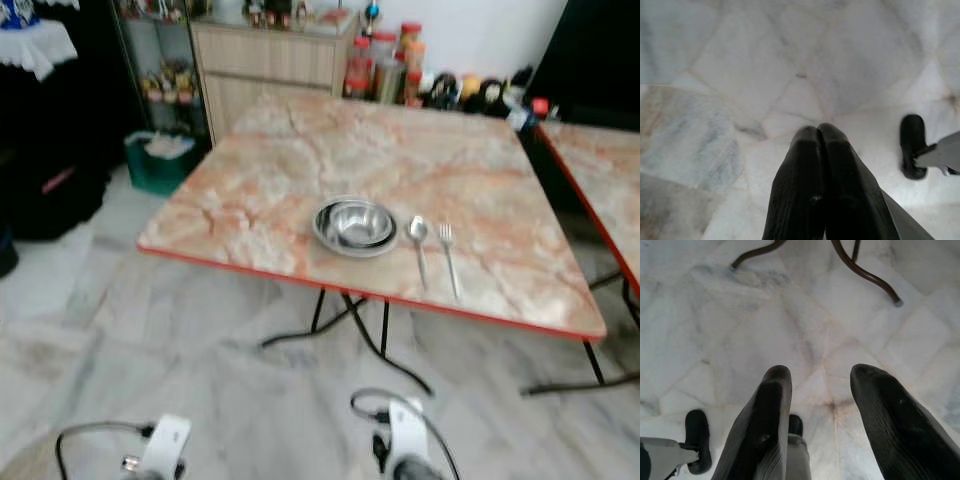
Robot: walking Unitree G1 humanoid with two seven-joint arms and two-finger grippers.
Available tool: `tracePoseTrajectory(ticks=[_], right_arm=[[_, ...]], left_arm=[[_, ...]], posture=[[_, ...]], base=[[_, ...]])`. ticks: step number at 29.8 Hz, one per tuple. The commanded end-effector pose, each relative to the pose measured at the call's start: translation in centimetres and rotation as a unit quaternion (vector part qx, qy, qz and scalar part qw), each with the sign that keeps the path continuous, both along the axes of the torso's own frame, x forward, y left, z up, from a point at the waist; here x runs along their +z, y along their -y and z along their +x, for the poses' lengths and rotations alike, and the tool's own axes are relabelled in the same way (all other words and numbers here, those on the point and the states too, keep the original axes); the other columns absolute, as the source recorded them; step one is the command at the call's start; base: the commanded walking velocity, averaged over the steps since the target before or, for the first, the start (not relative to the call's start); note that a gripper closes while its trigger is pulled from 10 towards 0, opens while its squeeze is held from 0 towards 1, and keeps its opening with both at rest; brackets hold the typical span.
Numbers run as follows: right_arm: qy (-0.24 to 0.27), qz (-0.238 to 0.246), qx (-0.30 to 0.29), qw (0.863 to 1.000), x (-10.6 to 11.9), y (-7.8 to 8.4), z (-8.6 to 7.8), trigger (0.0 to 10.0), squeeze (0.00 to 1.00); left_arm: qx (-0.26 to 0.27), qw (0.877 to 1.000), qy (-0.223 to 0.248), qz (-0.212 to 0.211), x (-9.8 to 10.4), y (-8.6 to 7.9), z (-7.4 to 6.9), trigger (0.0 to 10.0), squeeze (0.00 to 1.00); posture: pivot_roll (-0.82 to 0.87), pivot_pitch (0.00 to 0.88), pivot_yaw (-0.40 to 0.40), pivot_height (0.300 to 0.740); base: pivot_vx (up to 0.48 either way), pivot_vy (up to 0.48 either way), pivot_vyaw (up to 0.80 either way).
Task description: Setting the table
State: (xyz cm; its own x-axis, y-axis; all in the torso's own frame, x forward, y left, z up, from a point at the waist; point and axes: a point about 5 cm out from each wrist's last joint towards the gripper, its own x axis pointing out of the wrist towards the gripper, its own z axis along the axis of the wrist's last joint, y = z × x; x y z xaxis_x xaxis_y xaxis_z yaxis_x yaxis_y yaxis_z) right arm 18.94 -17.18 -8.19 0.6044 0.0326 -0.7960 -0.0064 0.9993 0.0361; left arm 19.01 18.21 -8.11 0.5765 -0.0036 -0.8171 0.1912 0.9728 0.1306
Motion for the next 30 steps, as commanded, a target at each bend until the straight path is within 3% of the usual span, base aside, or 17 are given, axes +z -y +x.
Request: tracePoseTrajectory(ticks=[1, 30], right_arm=[[0.003, -0.008, -0.009, 1.000, 0.15, 0.77, 0.15, 10.0, 0.00], [0.007, -0.008, -0.019, 1.000, 0.22, 1.09, 0.20, 10.0, 0.00]], left_arm=[[0.000, 1.000, -0.004, -0.005, -0.13, 0.45, -0.13, 10.0, 0.00], [0.003, 1.000, -0.010, -0.010, -0.28, 0.82, -0.33, 10.0, 0.00]], posture=[[-0.01, 0.000, -0.043, 0.740], [-0.03, 0.000, -0.042, 0.740]], base=[[0.000, -0.401, 0.00], [0.000, -0.412, -0.08]])
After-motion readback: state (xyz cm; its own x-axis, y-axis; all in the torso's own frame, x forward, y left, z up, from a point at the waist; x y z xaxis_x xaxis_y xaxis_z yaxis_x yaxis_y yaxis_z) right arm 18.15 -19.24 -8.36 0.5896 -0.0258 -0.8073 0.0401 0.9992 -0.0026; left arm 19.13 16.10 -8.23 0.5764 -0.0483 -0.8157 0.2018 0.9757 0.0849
